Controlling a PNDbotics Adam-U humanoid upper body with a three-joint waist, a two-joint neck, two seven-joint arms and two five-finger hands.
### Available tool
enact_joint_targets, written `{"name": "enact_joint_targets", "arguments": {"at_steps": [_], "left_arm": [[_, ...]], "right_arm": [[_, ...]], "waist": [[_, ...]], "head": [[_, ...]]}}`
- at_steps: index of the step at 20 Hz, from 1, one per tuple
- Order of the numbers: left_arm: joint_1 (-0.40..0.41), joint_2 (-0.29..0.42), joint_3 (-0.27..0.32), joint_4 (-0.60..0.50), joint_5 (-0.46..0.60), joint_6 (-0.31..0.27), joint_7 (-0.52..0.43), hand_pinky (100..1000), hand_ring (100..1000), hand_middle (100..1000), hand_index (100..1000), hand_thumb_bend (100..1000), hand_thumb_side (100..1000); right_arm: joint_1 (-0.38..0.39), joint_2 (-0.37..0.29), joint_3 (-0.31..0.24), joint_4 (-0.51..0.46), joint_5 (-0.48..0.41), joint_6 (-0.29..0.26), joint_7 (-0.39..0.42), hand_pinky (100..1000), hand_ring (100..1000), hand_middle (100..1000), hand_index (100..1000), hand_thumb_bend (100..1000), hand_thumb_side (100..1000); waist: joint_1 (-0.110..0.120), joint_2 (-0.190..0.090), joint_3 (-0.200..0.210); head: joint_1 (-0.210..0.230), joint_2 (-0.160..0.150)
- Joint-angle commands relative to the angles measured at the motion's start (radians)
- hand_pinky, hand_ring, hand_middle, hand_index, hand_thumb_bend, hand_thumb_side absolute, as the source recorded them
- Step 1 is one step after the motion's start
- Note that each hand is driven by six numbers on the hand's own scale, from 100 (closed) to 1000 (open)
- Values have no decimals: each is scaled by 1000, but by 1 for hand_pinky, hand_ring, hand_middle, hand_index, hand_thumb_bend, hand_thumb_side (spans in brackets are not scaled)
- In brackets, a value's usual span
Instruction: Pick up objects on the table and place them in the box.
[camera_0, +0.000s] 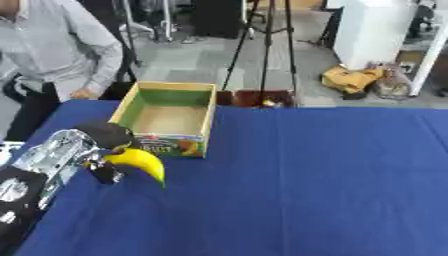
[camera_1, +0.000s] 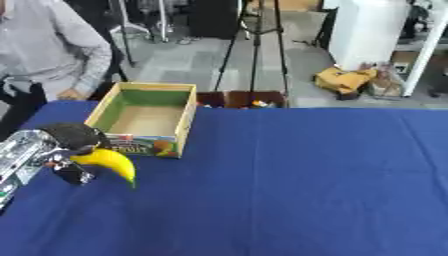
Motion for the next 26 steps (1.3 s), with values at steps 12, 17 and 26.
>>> {"name": "enact_joint_targets", "arguments": {"at_steps": [12, 17, 26], "left_arm": [[-107, 82, 46, -204, 44, 57, -106, 354, 621, 724, 779, 100, 228], [-184, 13, 64, -85, -32, 53, -77, 345, 618, 721, 775, 100, 222], [-284, -139, 148, 171, -194, 81, 86, 303, 597, 696, 760, 100, 232]], "right_arm": [[5, -52, -12, -8, -14, -1, -1, 760, 816, 788, 819, 100, 919], [-5, -51, -9, -8, -16, -5, 3, 760, 816, 788, 819, 100, 920], [-39, -43, -2, -8, -20, -20, 9, 760, 816, 787, 819, 100, 921]], "waist": [[16, -37, 7], [11, -27, -8], [-7, 8, -41]], "head": [[0, 2], [18, -17], [37, -55]]}}
